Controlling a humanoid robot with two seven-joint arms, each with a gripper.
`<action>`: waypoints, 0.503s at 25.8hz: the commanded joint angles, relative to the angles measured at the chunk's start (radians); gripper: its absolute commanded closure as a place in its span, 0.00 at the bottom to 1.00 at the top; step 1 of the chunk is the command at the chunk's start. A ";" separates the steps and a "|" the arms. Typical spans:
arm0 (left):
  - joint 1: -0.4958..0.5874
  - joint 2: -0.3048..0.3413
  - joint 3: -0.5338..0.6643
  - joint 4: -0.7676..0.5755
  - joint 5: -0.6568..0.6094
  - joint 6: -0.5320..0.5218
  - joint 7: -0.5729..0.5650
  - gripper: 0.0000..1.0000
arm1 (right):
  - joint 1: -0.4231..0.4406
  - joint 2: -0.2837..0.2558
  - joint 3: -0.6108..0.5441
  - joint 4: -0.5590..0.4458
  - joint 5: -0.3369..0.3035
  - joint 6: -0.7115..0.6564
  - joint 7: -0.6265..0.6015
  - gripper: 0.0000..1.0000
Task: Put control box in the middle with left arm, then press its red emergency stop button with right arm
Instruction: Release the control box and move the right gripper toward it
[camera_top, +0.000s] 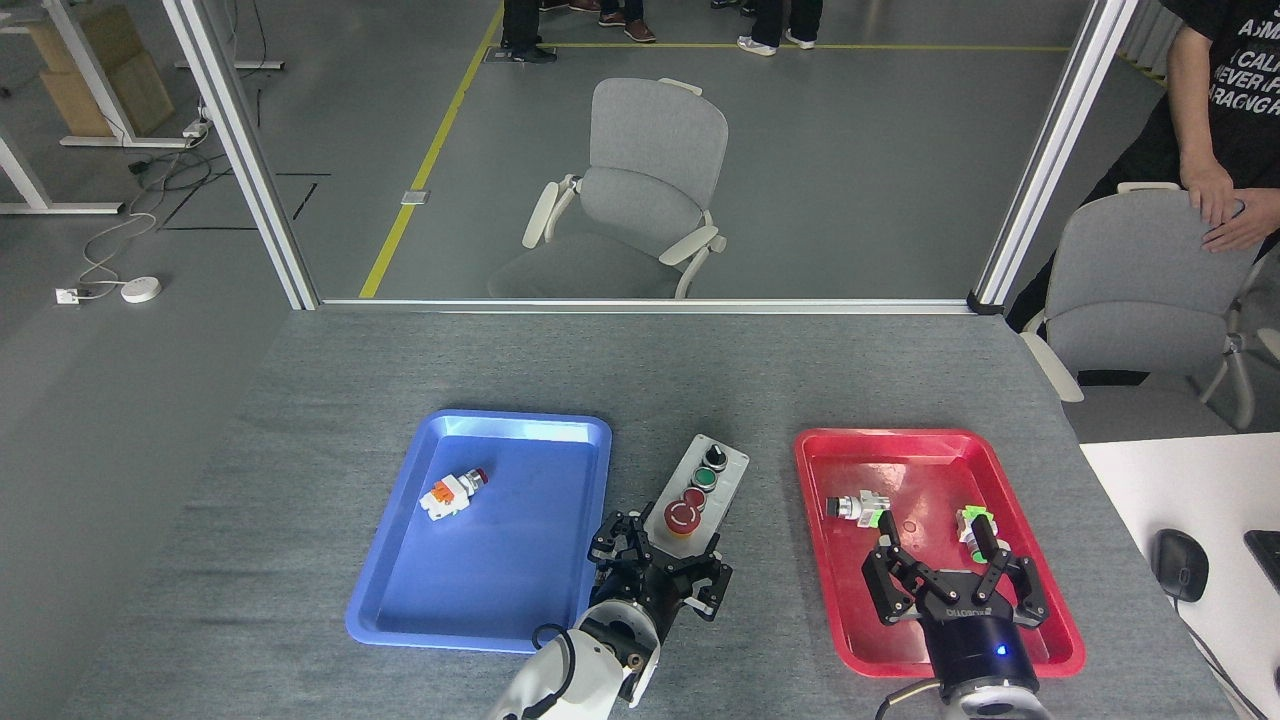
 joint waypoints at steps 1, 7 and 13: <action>0.001 0.002 -0.030 0.008 0.002 -0.003 -0.007 0.48 | -0.001 0.000 0.000 0.001 0.001 0.000 0.000 0.05; 0.001 0.000 -0.044 0.013 0.002 -0.009 -0.012 0.60 | 0.000 0.000 0.000 0.002 0.000 0.000 0.000 0.05; 0.001 0.000 -0.046 0.011 0.002 -0.006 -0.027 0.24 | 0.002 0.001 0.003 0.007 0.000 0.004 0.000 0.05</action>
